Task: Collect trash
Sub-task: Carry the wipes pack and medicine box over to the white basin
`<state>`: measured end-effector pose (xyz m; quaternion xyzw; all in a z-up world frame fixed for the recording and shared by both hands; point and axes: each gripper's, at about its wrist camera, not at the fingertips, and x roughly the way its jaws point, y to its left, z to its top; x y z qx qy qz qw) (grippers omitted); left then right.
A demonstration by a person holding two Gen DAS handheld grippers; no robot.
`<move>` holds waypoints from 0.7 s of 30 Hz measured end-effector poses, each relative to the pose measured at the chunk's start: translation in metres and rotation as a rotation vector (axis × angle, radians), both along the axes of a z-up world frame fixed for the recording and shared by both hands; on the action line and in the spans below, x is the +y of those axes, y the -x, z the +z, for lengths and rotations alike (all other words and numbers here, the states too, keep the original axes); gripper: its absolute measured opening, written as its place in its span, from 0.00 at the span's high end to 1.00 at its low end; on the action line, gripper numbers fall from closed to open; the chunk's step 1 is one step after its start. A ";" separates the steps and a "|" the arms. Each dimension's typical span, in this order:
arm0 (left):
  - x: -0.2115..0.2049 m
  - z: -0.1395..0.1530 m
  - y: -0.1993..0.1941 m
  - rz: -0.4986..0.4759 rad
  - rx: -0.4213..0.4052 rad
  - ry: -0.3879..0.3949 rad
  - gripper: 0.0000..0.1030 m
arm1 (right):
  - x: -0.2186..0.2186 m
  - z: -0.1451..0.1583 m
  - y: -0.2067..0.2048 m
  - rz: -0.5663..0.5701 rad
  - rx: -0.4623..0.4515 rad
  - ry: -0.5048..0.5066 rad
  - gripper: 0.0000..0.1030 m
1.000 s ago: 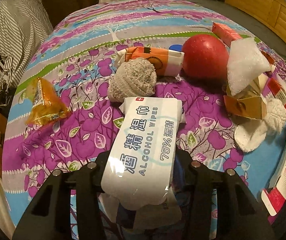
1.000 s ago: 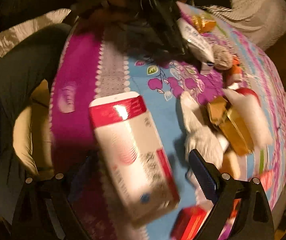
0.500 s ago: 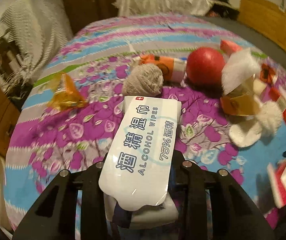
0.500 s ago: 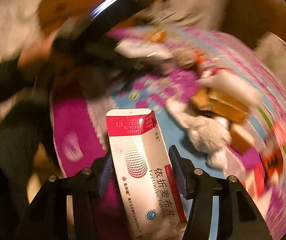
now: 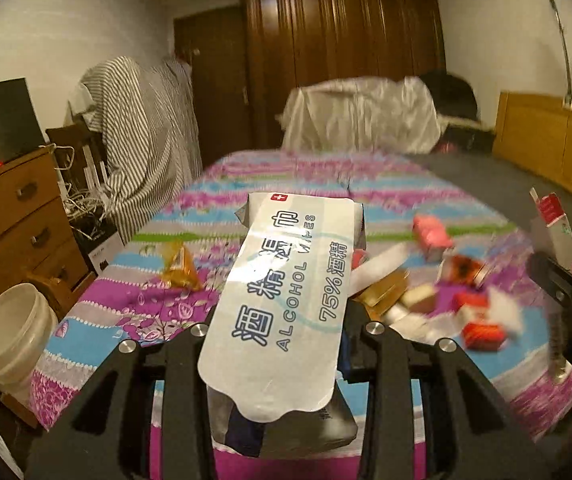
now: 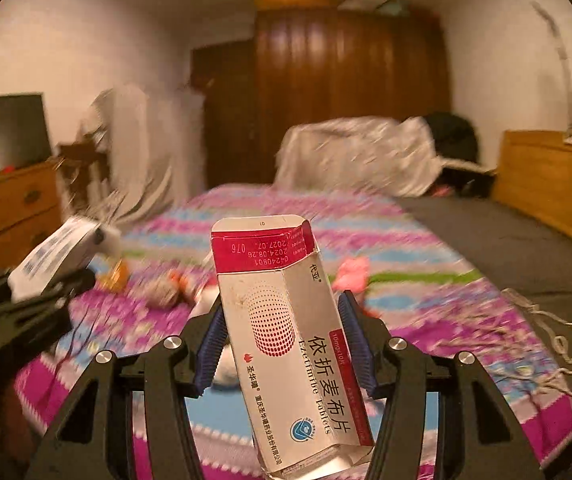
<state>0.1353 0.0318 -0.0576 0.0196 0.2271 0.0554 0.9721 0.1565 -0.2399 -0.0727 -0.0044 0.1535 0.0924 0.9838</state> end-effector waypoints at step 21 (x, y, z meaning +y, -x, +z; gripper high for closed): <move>-0.026 0.022 0.035 0.012 -0.151 0.004 0.65 | -0.022 0.034 0.059 -0.077 -0.125 -0.025 0.45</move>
